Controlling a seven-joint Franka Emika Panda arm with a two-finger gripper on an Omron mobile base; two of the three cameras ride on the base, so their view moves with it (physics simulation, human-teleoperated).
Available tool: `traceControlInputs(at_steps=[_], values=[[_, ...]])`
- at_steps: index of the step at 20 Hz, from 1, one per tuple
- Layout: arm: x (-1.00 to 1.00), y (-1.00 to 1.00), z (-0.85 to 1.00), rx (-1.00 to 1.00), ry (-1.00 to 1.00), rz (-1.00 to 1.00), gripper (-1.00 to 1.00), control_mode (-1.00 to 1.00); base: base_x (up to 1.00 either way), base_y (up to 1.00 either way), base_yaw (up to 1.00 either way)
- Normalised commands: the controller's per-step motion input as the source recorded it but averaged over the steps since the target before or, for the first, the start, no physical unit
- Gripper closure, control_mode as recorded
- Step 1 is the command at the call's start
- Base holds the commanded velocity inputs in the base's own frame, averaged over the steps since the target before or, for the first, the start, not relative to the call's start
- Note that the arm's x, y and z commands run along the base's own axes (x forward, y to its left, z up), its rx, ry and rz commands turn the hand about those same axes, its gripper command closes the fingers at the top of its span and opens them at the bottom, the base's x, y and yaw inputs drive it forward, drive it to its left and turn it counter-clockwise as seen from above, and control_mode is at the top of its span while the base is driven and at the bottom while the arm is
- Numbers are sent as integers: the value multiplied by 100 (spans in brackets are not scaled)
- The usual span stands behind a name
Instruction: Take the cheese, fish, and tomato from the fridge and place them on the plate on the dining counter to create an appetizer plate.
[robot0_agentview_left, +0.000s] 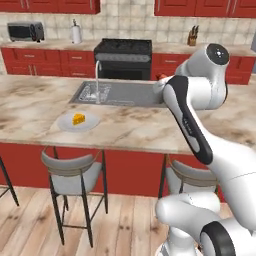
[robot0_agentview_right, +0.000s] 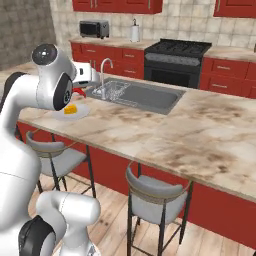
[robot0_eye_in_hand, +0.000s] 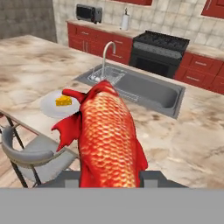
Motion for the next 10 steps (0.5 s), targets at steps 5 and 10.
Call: traceControlInputs(at_steps=[5, 10], values=[[0, 0, 0, 0, 0, 0, 100, 100, 4, 100, -32], [0, 0, 0, 0, 0, 0, 100, 100, 20, 100, -25]])
